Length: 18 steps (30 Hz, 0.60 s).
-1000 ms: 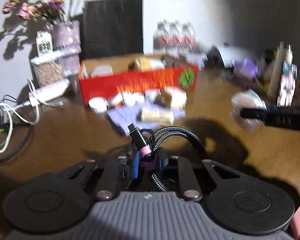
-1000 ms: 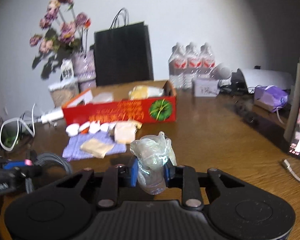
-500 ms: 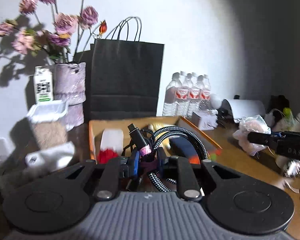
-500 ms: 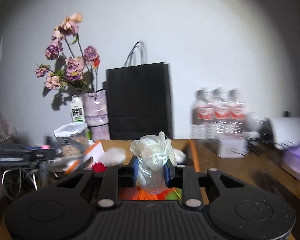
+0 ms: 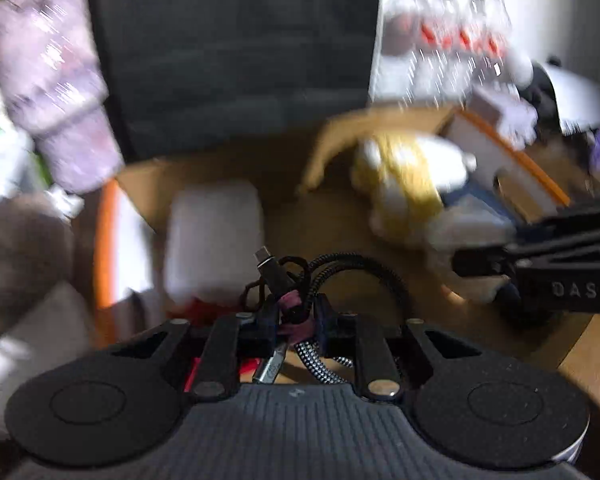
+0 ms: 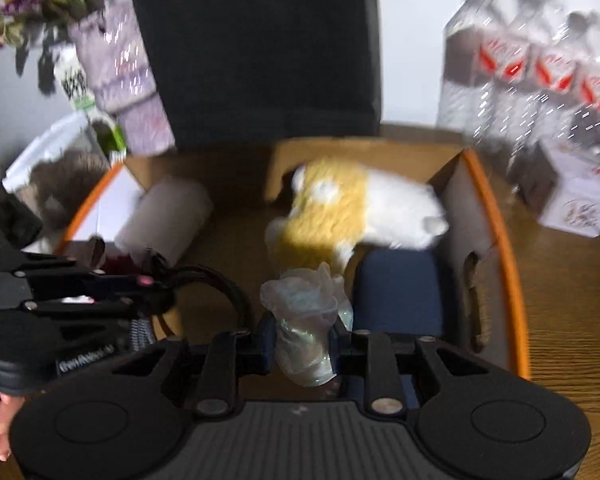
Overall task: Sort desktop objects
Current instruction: 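Carry the cable and plastic bag into the cardboard box and open both tools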
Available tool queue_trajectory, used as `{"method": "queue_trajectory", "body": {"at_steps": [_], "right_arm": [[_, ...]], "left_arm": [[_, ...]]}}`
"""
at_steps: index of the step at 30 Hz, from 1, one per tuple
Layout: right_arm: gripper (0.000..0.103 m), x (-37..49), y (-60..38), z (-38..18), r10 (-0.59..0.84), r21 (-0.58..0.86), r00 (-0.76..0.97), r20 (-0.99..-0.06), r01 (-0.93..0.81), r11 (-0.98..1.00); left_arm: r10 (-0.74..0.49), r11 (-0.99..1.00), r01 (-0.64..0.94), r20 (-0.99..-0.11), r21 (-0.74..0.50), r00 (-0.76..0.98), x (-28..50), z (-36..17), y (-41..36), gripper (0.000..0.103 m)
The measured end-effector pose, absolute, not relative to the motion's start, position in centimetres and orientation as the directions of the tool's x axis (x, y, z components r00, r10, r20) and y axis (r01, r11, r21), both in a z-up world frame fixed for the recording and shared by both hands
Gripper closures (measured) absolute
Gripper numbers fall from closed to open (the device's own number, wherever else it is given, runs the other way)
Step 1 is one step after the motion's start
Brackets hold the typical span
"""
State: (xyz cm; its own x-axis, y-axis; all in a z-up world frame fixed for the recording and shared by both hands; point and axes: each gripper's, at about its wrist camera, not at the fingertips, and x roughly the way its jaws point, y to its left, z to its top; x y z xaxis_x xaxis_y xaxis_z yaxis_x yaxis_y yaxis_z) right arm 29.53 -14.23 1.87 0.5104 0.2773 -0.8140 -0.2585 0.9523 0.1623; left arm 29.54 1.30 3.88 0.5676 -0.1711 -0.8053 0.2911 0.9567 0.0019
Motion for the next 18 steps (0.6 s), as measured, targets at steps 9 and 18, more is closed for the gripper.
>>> {"method": "queue_trajectory", "body": {"at_steps": [9, 18], "right_arm": [[0.043, 29.1, -15.0, 5.7, 0.258, 0.114, 0.533, -0.806, -0.287, 0.951], [0.029, 23.8, -16.7, 10.3, 0.294, 0.112, 0.685, -0.667, -0.297, 0.948]], "left_arm": [[-0.164, 0.958, 0.286, -0.794, 0.013, 0.586, 29.2, 6.3, 2.3, 0.054], [-0.105, 0.993, 0.115, -0.645, -0.026, 0.757, 24.4, 12.6, 3.2, 0.023]]}}
